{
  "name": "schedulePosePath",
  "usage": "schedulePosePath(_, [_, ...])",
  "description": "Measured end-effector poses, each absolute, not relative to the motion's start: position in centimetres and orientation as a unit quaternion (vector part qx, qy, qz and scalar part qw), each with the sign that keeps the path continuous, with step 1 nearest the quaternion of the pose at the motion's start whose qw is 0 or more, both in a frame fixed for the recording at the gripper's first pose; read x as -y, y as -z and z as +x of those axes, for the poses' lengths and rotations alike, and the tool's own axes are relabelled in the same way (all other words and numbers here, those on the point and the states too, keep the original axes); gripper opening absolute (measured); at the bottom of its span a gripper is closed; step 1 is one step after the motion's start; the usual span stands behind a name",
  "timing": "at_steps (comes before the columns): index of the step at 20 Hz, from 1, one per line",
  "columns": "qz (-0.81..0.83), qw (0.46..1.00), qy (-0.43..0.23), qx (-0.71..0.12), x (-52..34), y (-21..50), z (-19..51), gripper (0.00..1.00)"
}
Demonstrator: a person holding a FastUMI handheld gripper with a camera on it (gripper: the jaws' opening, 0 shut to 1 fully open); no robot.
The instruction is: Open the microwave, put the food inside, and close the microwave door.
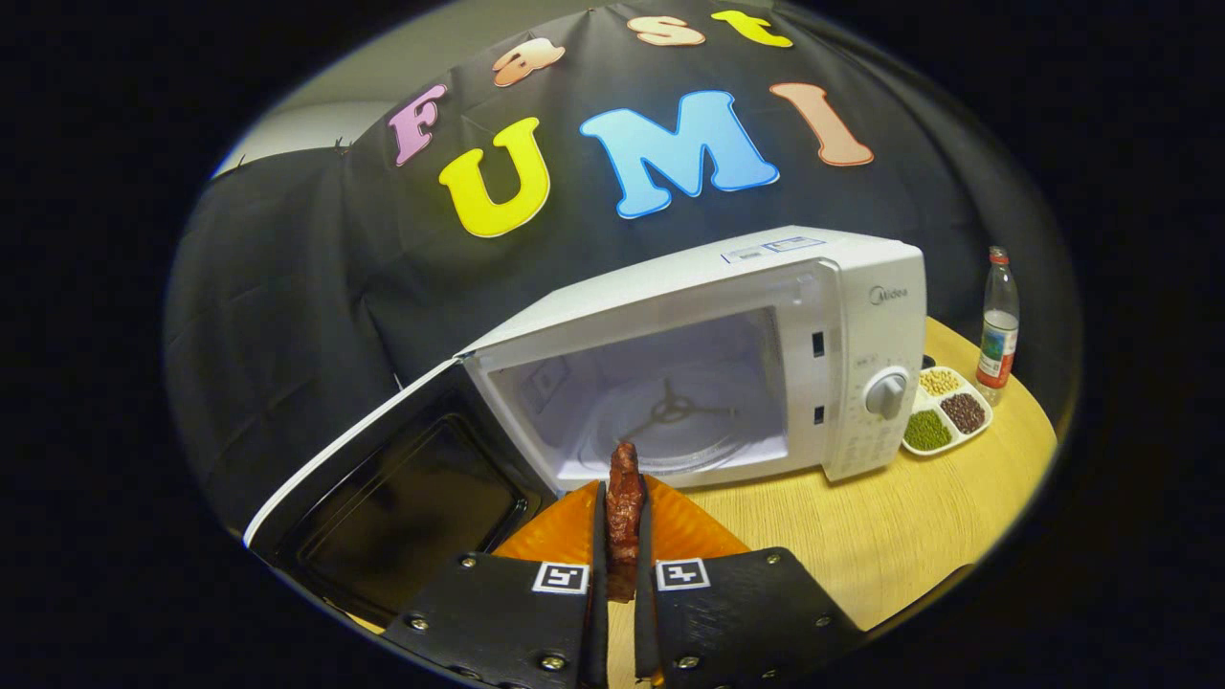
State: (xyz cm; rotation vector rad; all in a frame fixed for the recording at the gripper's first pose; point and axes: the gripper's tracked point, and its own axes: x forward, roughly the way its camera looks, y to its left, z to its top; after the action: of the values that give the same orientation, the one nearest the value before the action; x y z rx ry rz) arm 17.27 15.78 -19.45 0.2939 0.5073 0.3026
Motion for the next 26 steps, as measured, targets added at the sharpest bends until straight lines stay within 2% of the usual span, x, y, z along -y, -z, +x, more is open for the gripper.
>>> schedulePosePath(12, [0.182, 0.957, -0.122, -0.19, -17.6, 22.9, 27.9, 0.11])
schedulePosePath(18, [0.235, 0.947, -0.115, -0.184, -18.3, 24.4, 30.1, 0.11])
schedulePosePath(26, [0.265, 0.944, -0.084, -0.178, -16.3, 26.3, 32.5, 0.18])
